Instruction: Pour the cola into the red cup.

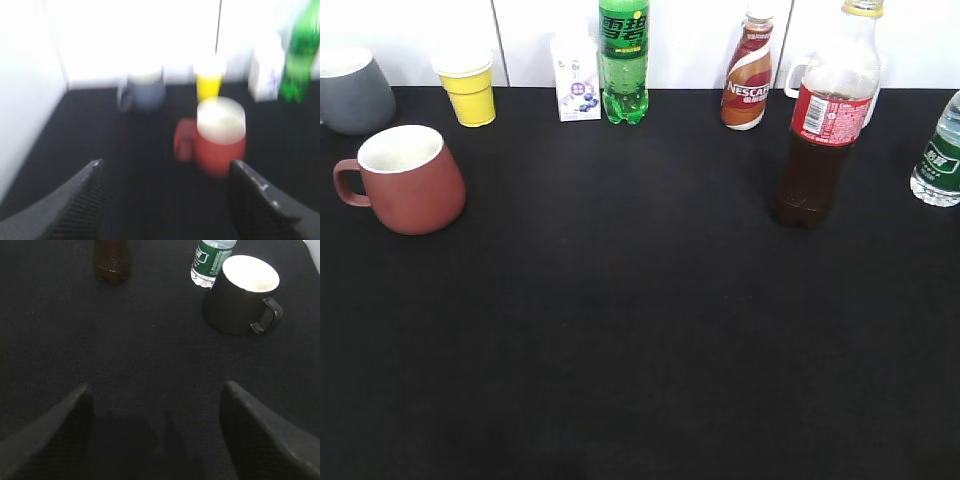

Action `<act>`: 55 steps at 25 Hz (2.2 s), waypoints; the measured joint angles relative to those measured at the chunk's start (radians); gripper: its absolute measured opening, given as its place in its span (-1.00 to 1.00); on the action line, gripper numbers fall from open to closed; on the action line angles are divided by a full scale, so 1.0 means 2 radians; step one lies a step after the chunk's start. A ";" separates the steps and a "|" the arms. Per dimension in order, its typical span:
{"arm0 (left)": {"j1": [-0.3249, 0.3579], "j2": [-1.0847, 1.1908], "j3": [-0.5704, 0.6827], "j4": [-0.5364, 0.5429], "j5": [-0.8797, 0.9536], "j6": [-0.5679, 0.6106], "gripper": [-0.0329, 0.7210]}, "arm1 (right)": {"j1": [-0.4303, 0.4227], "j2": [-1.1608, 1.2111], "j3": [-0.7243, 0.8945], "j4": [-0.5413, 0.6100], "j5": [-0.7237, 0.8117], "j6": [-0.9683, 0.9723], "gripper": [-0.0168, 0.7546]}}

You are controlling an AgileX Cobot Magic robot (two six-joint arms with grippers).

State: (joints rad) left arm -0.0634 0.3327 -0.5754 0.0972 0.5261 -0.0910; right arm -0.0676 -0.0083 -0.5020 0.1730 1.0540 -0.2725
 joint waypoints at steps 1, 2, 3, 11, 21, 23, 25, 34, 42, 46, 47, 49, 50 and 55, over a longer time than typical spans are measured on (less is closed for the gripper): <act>0.000 0.051 0.000 0.005 -0.064 0.000 0.60 | 0.000 0.000 0.000 0.000 0.000 0.000 0.58; 0.000 0.099 0.000 0.010 -0.128 0.000 0.60 | 0.000 0.000 0.000 0.000 0.000 0.000 0.58; 0.000 0.147 0.001 0.011 -0.180 0.000 0.60 | 0.000 0.000 0.000 0.000 0.000 0.000 0.58; 0.001 0.510 0.135 -0.049 -0.614 0.000 0.54 | 0.000 0.000 0.000 0.000 0.000 0.000 0.58; 0.023 0.728 0.119 -0.075 -0.794 0.000 0.46 | 0.000 0.000 0.000 0.000 0.000 0.000 0.58; 0.026 0.736 0.094 -0.052 -0.791 0.000 0.46 | 0.000 0.000 0.000 0.000 0.000 0.000 0.58; 0.036 0.747 0.074 -0.035 -0.771 0.000 0.46 | 0.000 0.000 0.000 0.000 0.000 0.000 0.58; 0.092 0.858 -0.039 0.157 -0.822 0.000 -0.58 | 0.000 0.000 0.000 0.000 0.000 0.000 0.58; 0.090 0.768 -0.029 0.290 -0.821 -0.049 -0.71 | 0.000 0.000 0.000 0.000 0.000 0.000 0.58; 0.030 0.687 -0.029 0.347 -0.820 -0.093 -0.71 | 0.000 0.000 0.000 0.000 0.000 0.000 0.58; 0.006 0.676 -0.029 0.350 -0.814 -0.094 -0.71 | 0.000 0.000 0.000 0.000 0.000 0.000 0.58; -0.042 0.671 -0.029 0.353 -0.803 -0.094 -0.71 | 0.000 0.000 0.000 0.000 0.000 0.000 0.58; -0.063 0.671 -0.029 0.353 -0.799 -0.094 -0.71 | 0.000 0.000 0.000 0.000 0.000 0.000 0.58; -0.106 0.670 -0.029 0.358 -0.779 -0.095 -0.71 | 0.000 0.000 0.000 0.000 0.000 0.000 0.58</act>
State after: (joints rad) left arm -0.2753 1.6736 -0.6341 0.8141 -1.0310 -0.2804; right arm -0.0676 -0.0083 -0.5020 0.1730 1.0540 -0.2725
